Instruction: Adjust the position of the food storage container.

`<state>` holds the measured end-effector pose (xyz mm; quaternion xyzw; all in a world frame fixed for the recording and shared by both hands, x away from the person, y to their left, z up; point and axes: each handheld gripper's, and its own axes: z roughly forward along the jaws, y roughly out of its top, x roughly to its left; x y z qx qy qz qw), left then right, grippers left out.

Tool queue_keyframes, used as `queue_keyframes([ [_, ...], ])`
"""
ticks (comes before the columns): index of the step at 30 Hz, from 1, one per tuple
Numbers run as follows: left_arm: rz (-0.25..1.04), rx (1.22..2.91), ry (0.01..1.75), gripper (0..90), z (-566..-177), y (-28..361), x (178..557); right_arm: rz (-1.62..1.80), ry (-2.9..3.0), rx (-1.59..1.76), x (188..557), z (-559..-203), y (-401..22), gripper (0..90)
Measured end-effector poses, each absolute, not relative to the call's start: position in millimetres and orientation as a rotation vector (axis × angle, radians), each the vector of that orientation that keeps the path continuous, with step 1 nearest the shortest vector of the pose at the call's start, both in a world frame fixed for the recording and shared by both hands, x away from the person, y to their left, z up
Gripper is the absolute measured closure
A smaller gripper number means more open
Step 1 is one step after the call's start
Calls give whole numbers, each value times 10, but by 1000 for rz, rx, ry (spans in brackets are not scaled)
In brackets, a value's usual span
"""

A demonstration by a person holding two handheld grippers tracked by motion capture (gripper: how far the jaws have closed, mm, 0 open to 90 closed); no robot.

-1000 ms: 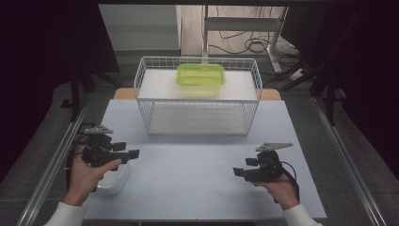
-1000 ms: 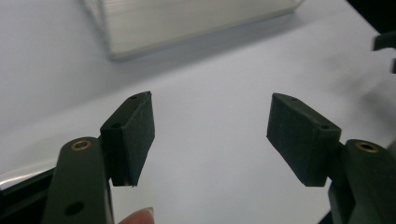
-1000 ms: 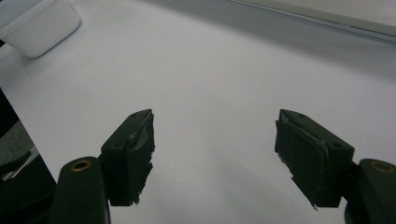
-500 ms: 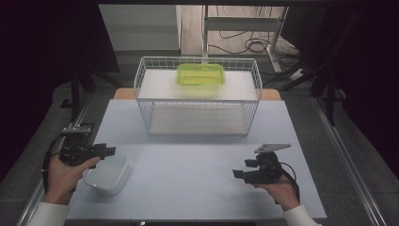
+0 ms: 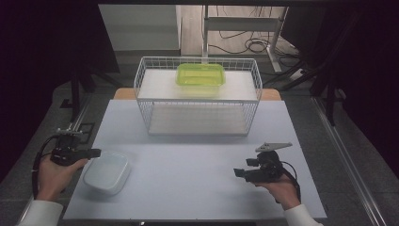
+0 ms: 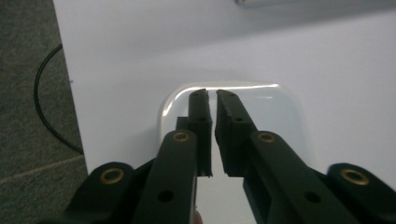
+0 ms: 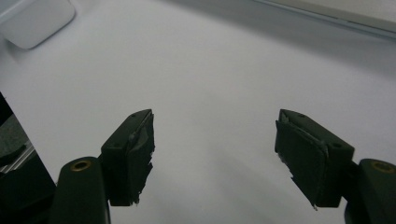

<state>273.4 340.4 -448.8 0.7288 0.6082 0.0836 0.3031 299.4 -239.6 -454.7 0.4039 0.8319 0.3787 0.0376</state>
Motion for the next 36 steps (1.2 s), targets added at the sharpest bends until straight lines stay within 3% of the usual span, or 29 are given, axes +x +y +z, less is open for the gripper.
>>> queue_keyframes([
  [5, 256, 1913, 1662, 899, -4563, 3525, 2717, 1139, 2555, 1255, 3002, -4588, -2387, 282],
  [19, 215, 1960, 1782, 900, -4841, 3805, 2571, 1140, 2551, 1264, 3002, -4582, -2342, 279],
  [36, 134, 2024, 1701, 900, -4863, 3528, 2548, 1146, 2550, 1273, 3010, -4576, -2338, 277],
])
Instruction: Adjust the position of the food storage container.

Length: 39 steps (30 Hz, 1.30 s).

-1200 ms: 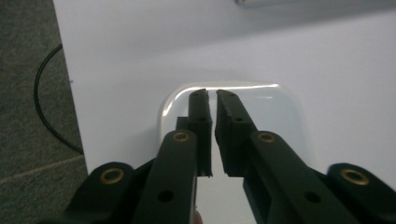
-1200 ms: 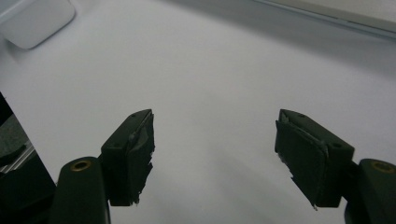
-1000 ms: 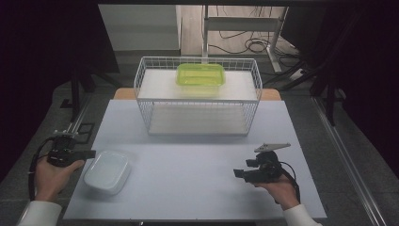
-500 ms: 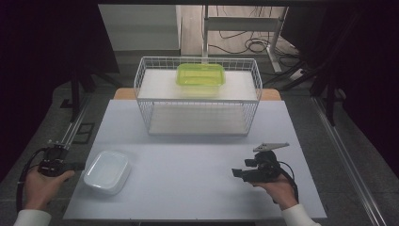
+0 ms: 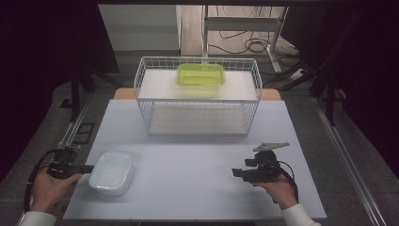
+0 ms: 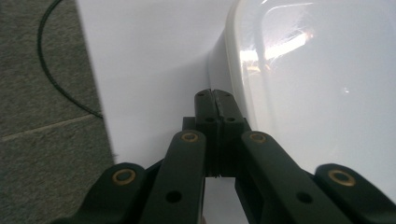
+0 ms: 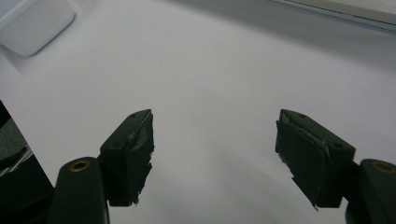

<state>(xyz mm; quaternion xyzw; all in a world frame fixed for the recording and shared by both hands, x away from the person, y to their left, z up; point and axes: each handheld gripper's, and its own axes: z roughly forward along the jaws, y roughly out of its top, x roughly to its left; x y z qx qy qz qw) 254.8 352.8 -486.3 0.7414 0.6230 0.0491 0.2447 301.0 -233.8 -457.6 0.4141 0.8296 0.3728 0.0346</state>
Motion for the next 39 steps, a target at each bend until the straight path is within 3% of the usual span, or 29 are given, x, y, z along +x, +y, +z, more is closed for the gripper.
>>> queue_keyframes([
  [39, -44, 2171, 1454, 896, -4849, 2178, 2768, 1139, 2542, 1287, 3024, -4574, -2363, 277],
])
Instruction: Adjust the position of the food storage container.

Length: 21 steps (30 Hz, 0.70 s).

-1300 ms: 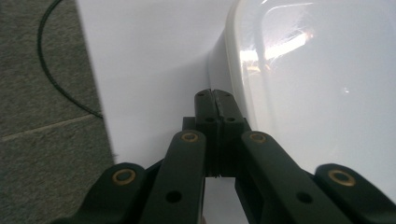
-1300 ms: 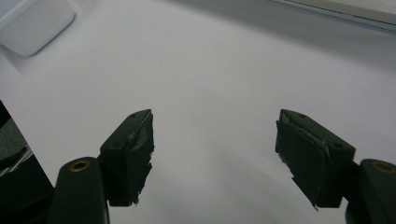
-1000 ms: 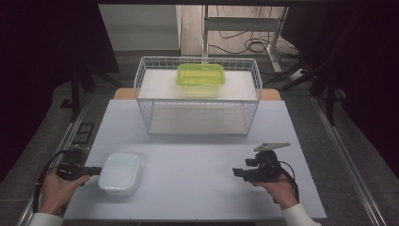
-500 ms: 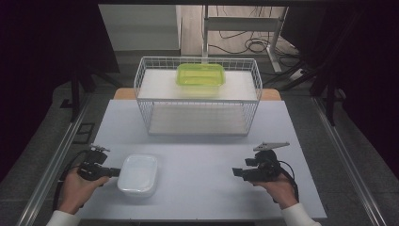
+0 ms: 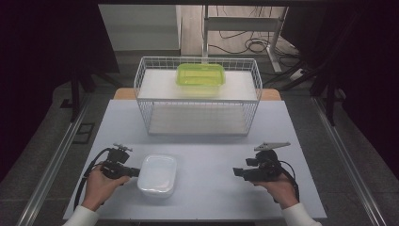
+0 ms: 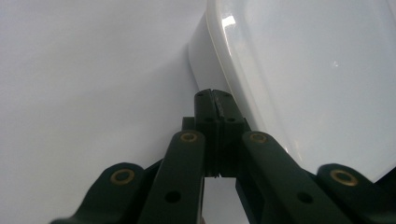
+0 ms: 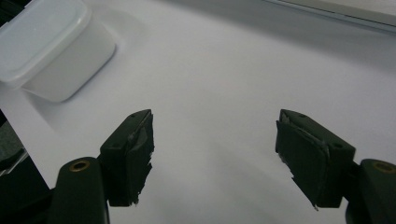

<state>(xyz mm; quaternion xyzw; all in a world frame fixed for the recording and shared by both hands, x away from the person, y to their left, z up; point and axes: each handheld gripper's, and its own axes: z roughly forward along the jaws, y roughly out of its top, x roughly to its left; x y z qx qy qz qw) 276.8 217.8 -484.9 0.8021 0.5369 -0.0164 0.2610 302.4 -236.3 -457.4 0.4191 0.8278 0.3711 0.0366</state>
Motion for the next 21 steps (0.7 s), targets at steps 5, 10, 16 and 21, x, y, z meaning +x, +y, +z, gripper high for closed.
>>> queue_keyframes([
  [5, -70, 2202, 1398, 895, -4844, 1916, 2835, 1140, 2544, 1283, 3027, -4573, -2362, 277],
  [10, -93, 2219, 1366, 895, -4867, 1739, 2886, 1142, 2541, 1285, 3026, -4577, -2372, 277],
  [16, -106, 2214, 1350, 895, -4869, 1616, 2924, 1140, 2541, 1289, 3029, -4575, -2385, 277],
  [21, -100, 2201, 1343, 894, -4848, 1617, 2924, 1141, 2542, 1288, 3028, -4575, -2386, 277],
])
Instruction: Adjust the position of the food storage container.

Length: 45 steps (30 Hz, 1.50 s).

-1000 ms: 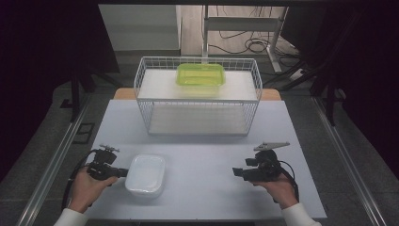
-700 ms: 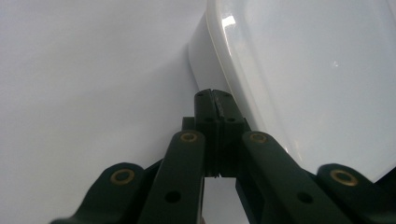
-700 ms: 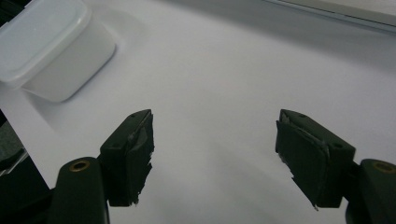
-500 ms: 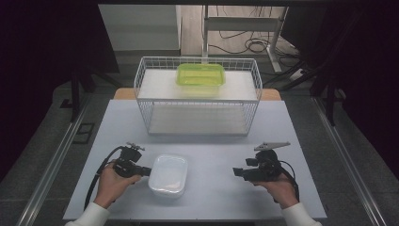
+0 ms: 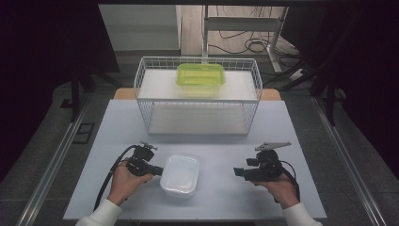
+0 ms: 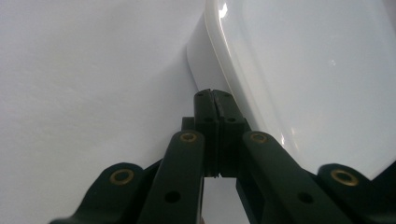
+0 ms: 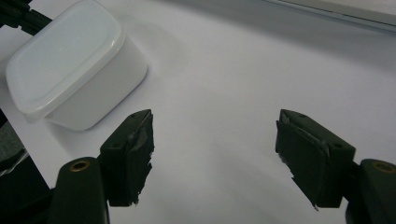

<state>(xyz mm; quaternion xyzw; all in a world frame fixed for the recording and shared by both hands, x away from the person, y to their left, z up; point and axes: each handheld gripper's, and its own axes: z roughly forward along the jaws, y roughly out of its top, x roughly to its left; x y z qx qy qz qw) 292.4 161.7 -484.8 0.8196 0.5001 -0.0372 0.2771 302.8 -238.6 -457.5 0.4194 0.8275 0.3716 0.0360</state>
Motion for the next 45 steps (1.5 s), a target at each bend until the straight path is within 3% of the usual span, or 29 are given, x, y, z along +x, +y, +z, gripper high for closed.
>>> queue_keyframes([
  [5, -57, 2164, 1292, 897, -4620, 1650, 2826, 1144, 2533, 1293, 3033, -4573, -2405, 277],
  [11, -70, 2214, 1114, 897, -4358, 1218, 2648, 1144, 2533, 1300, 3039, -4570, -2399, 277],
  [16, -128, 2327, 969, 897, -4367, 691, 2513, 1148, 2530, 1291, 3035, -4560, -2403, 277],
  [23, -162, 2408, 914, 898, -4529, 347, 2432, 1154, 2517, 1298, 3029, -4553, -2461, 277],
  [36, -168, 2438, 957, 900, -4698, 412, 2411, 1146, 2526, 1301, 3038, -4567, -2429, 276],
  [45, -144, 2446, 1014, 900, -4700, 726, 2381, 1149, 2521, 1300, 3038, -4569, -2455, 276],
])
